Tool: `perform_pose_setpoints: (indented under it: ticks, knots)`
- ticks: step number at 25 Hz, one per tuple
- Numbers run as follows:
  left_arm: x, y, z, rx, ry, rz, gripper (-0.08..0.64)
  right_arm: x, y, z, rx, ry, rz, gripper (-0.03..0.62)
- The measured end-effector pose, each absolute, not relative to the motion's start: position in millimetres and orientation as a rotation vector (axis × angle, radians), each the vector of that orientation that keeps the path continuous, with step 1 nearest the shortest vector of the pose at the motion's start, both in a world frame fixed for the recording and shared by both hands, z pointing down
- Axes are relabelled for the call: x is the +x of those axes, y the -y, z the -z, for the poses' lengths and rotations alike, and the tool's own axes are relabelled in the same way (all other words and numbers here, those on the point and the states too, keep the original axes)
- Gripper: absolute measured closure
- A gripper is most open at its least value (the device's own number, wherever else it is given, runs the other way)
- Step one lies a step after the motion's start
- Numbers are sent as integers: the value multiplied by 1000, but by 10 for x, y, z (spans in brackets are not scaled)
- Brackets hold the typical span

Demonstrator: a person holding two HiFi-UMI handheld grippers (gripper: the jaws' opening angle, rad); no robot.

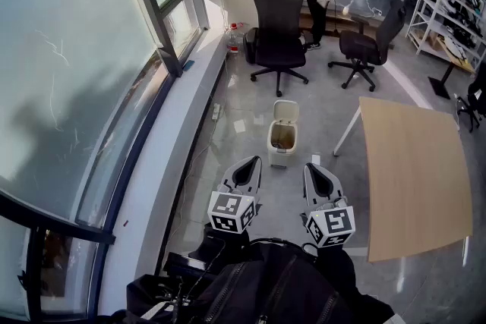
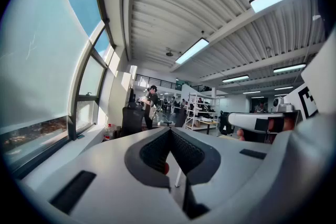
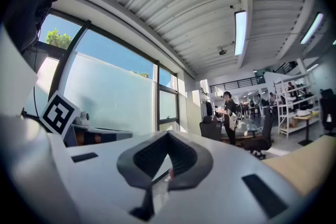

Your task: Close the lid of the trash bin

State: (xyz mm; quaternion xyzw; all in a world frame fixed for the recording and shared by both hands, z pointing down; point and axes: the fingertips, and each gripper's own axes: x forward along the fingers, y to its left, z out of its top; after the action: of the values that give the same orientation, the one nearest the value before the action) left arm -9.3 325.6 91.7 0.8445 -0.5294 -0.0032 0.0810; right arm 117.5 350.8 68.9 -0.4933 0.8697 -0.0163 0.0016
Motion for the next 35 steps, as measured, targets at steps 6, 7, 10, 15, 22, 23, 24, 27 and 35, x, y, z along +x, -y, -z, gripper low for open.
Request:
perform_pose_setpoints:
  ticks: [6,7,10,15,22,23,24,27,35]
  knots:
    - [-59,-3214,-975,2515,1600,-13,558,1221,-3457,-745,-1547,-2731,70,589]
    - [-59,-3207,-980,2514,1603,-16,558,1224,-3445,-752,-1549,-2730,73,589]
    - [-57,-3191,-995,2512,1613,-22,558,1239,-3413,-783,-1551,-2726,84,589]
    - [-20,-3180,-1035,2497,1628,-35,558,1302,-3395,-847,-1535,-2735,110,588]
    - [121,-3205,-1063,2485,1647,-31,558,1440,-3421,-918,-1516,-2754,133,588]
    - [154,-3222,-1082,2481,1648,-31,558,1465,-3435,-942,-1513,-2758,140,589]
    - [193,-3239,-1106,2477,1649,-33,558,1493,-3450,-974,-1511,-2764,149,588]
    - [295,-3298,-1194,2462,1651,-48,558,1562,-3508,-1088,-1502,-2783,187,589]
    - [480,-3334,-1386,2445,1637,-103,558,1744,-3560,-1339,-1511,-2790,286,588]
